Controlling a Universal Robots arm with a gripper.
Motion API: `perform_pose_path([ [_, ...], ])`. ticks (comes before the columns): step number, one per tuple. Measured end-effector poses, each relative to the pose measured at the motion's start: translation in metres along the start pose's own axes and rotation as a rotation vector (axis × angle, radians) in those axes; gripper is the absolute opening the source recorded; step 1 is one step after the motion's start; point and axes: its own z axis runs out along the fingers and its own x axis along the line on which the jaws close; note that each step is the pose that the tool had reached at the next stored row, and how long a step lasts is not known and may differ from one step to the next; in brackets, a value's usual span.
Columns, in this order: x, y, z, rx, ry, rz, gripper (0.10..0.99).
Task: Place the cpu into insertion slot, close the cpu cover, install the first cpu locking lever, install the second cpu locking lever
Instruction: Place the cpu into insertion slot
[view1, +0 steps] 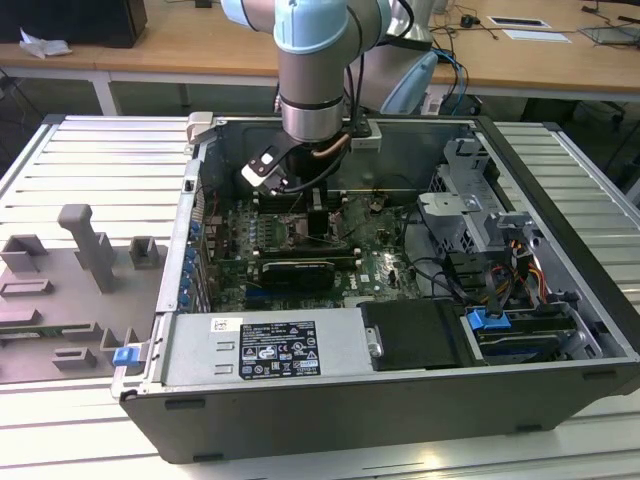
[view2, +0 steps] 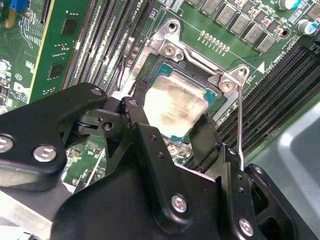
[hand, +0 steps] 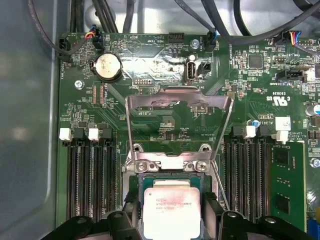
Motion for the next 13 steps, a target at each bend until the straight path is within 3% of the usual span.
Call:
perform_pose_path([
  [9,-0.0004,-0.0004,-0.0092,0.0,0.0011,0.0,0.616],
  [10,-0.0006,-0.0008,-0.016,0.0,0.0011,0.0,0.616],
  [12,-0.0007,-0.008,-0.0176,0.0,0.0011,0.0,0.616],
  [13,-0.0008,-0.0083,-0.0179,0.001,0.0014,0.0,0.616],
])
